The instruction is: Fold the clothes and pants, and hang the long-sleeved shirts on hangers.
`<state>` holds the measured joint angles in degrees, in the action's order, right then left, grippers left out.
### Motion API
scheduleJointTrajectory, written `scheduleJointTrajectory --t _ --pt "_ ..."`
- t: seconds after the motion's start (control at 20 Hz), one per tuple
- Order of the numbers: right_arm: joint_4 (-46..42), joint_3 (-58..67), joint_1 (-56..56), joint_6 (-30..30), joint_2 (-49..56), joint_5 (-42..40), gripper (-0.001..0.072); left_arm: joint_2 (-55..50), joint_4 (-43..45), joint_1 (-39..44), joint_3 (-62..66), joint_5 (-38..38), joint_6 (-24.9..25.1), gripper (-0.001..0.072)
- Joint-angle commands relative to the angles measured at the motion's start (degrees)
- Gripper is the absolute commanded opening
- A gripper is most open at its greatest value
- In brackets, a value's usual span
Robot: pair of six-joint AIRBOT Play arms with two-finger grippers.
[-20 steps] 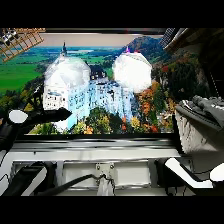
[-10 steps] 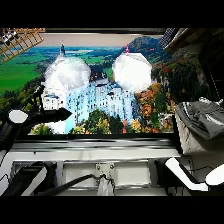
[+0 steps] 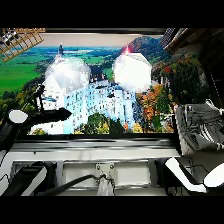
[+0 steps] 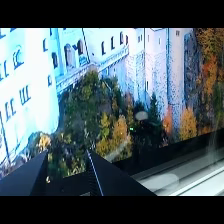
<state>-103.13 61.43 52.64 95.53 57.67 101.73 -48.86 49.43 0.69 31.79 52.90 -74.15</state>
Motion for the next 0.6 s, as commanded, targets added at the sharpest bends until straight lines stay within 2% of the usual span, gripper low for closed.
scheduleJointTrajectory --t 0.0,0.05,0.1,0.15,0.2,0.3,0.35,0.45,0.55 --pt "-2.8 -1.1 0.0 1.0 0.0 0.7 0.0068 0.0 0.0 0.0 0.0 0.0 0.1 0.0251" --pt "-1.9 -1.1 0.0 1.8 0.0 0.1 0.0191 0.0 0.0 0.0 0.0 0.0 0.1 0.0251" --pt "-0.1 -1.1 0.0 1.9 -0.1 -0.9 0.0437 0.0 0.0 0.0 0.0 0.2 0.4 0.0251" --pt "2.2 -1.1 -0.1 1.9 -0.1 -1.2 0.0650 0.0 0.0 0.0 0.0 0.4 1.7 0.0251" --pt "3.7 -1.0 -0.5 1.9 -0.1 -1.6 0.0670 0.0 0.0 0.0 0.0 0.5 2.7 0.0251" --pt "9.3 0.5 -1.8 1.9 -0.1 -3.4 0.0565 0.0 -0.2 0.0 0.0 0.4 2.6 0.0250" --pt "13.3 1.8 -2.8 1.9 -0.1 -5.0 0.0561 0.0 -0.5 0.0 0.1 0.2 2.7 0.0250" --pt "23.6 4.6 -5.6 2.0 -0.1 -9.4 0.0563 0.0 -1.9 0.0 0.6 0.0 3.6 0.0251" --pt "37.2 6.2 -10.0 1.9 -0.1 -16.6 0.0564 0.0 -5.7 0.0 2.7 0.0 8.5 0.0251"
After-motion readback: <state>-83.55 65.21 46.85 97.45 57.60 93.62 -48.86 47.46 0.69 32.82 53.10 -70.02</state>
